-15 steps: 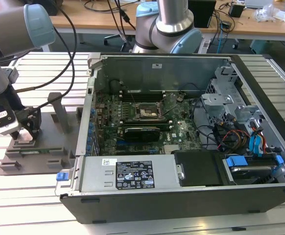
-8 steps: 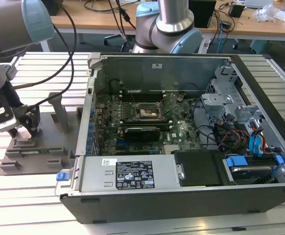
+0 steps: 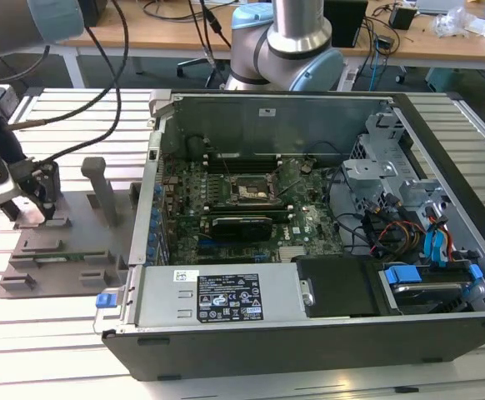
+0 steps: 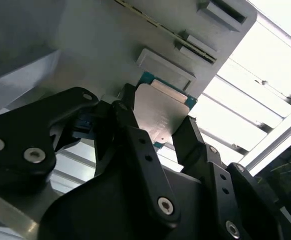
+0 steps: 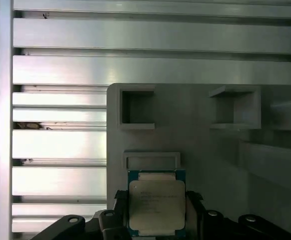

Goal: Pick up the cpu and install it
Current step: 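Pick up the cpu and move it towards the insertion slot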

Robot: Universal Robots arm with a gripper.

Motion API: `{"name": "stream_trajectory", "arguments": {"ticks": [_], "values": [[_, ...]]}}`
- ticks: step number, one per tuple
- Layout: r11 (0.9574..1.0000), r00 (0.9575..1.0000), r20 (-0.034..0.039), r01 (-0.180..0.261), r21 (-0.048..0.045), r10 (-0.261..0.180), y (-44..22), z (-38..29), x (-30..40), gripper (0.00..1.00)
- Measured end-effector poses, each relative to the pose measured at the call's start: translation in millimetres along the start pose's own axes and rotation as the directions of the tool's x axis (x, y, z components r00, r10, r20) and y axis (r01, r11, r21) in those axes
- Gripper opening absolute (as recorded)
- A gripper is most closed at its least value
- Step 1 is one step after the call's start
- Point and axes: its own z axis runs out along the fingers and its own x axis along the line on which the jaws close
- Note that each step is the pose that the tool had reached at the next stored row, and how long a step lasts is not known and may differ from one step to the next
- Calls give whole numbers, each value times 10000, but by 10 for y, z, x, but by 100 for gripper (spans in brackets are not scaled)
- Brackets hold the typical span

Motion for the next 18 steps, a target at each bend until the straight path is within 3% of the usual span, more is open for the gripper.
{"name": "stream_trajectory", "arguments": {"ticks": [1, 2, 3, 7, 18], "values": [[10000, 10000, -1, 0, 0, 0, -1, -84, -2, 55], [10000, 10000, -1, 0, 0, 0, -1, -248, -6, 55], [10000, 10000, -1, 0, 0, 0, -1, -284, -8, 55], [10000, 10000, -2, 0, 1, 0, -1, -384, -10, 55], [10000, 10000, 0, 1, 0, -1, -2, -572, -15, 55]]}}
